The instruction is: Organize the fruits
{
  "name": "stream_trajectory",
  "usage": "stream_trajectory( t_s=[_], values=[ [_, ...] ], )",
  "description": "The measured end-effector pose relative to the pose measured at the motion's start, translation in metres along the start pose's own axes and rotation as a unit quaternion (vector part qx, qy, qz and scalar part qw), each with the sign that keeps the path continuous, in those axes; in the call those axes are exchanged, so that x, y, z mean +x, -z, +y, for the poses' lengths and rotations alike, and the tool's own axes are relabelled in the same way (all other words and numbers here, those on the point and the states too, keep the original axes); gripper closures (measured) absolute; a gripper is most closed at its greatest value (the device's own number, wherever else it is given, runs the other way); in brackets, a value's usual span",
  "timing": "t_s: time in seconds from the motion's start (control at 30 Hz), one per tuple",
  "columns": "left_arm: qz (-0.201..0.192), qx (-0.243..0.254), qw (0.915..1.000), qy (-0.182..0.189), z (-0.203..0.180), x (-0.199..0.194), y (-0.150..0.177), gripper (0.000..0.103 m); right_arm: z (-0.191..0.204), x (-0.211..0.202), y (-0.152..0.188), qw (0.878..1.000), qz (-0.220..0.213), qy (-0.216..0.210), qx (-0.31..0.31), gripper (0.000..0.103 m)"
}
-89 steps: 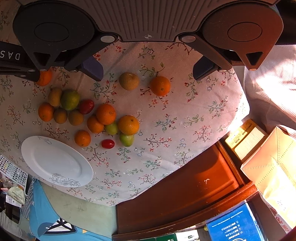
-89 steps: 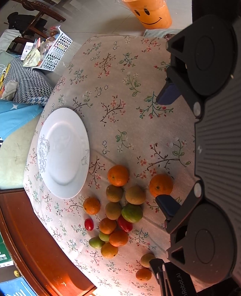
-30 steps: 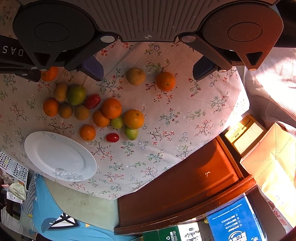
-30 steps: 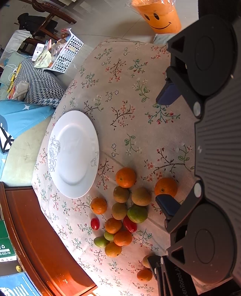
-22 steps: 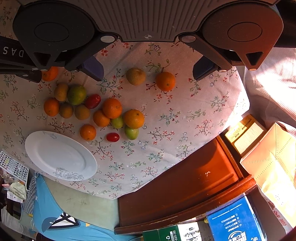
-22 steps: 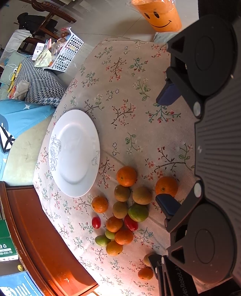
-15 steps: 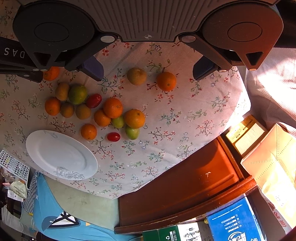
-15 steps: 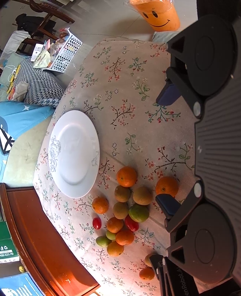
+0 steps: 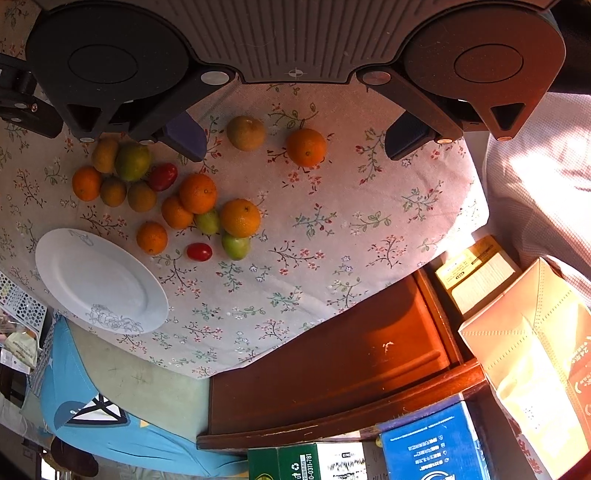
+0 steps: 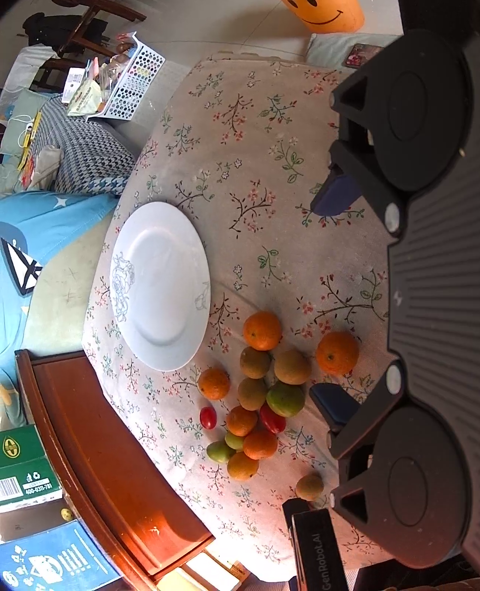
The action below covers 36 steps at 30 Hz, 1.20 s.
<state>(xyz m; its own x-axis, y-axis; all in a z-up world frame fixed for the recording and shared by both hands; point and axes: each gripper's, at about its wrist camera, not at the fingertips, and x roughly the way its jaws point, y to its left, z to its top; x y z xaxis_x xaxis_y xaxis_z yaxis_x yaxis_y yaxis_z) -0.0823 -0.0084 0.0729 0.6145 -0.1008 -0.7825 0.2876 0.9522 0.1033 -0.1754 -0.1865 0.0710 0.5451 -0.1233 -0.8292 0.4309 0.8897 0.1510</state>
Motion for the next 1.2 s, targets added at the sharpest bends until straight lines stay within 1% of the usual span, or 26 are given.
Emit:
stream_trajectory(
  t_s=[0.03,0.1,0.27,0.37,0.47,0.5,0.53,0.67,0.73,0.83,0.97,1.03,1.07,1.13,1.2],
  values=[
    [0.0,-0.001,1.0,-0.001,0.002,0.001,0.0,0.0,-0.001,-0.001,0.001,1.0,-0.002,-0.004,0.002,0.009],
    [0.001,-0.002,1.0,0.001,0.004,0.003,0.001,0.001,-0.004,-0.001,0.004,1.0,-0.001,-0.013,0.0,0.016],
    [-0.008,-0.019,0.9998,0.006,0.017,0.003,-0.003,0.002,-0.008,-0.003,0.012,0.999,-0.004,-0.029,-0.013,0.023],
    [-0.011,-0.037,0.9992,0.009,0.025,0.003,-0.004,0.002,-0.011,-0.003,0.016,0.999,-0.003,-0.045,-0.011,0.03],
    [-0.013,-0.047,0.9987,0.016,0.03,0.003,-0.006,0.002,-0.012,-0.001,0.02,0.998,0.003,-0.059,-0.005,0.034],
    [-0.014,-0.047,0.9987,0.017,0.031,0.003,-0.006,0.002,-0.012,-0.001,0.022,0.998,0.003,-0.066,-0.003,0.039],
    [-0.016,-0.046,0.9987,0.017,0.031,0.003,-0.006,0.002,-0.012,-0.001,0.024,0.997,0.004,-0.072,-0.004,0.04],
    [-0.016,-0.046,0.9986,0.019,0.031,0.004,-0.006,0.003,-0.005,0.0,0.028,0.996,0.001,-0.083,-0.022,0.041],
    [-0.012,-0.043,0.9988,0.021,0.03,0.006,-0.005,0.003,-0.002,0.001,0.029,0.996,0.0,-0.082,-0.026,0.044],
    [-0.01,-0.037,0.9991,0.019,0.027,0.007,-0.004,0.003,0.0,0.004,0.029,0.996,0.004,-0.085,-0.029,0.044],
    [-0.008,-0.037,0.999,0.024,0.026,0.008,-0.002,0.003,0.002,0.008,0.03,0.997,-0.004,-0.075,-0.034,0.044],
    [-0.007,-0.032,0.9991,0.027,0.025,0.008,-0.001,0.003,0.002,0.009,0.03,0.996,-0.006,-0.077,-0.034,0.047],
    [-0.009,-0.029,0.9991,0.031,0.023,0.007,0.0,0.003,0.002,0.009,0.03,0.996,-0.008,-0.079,-0.034,0.049],
    [-0.01,-0.02,0.9987,0.046,0.021,0.007,0.002,0.004,0.002,0.011,0.029,0.996,-0.01,-0.081,-0.034,0.049],
    [-0.006,-0.014,0.998,0.06,0.018,0.008,0.004,0.007,0.002,0.012,0.029,0.996,-0.014,-0.082,-0.032,0.05]
  ],
)
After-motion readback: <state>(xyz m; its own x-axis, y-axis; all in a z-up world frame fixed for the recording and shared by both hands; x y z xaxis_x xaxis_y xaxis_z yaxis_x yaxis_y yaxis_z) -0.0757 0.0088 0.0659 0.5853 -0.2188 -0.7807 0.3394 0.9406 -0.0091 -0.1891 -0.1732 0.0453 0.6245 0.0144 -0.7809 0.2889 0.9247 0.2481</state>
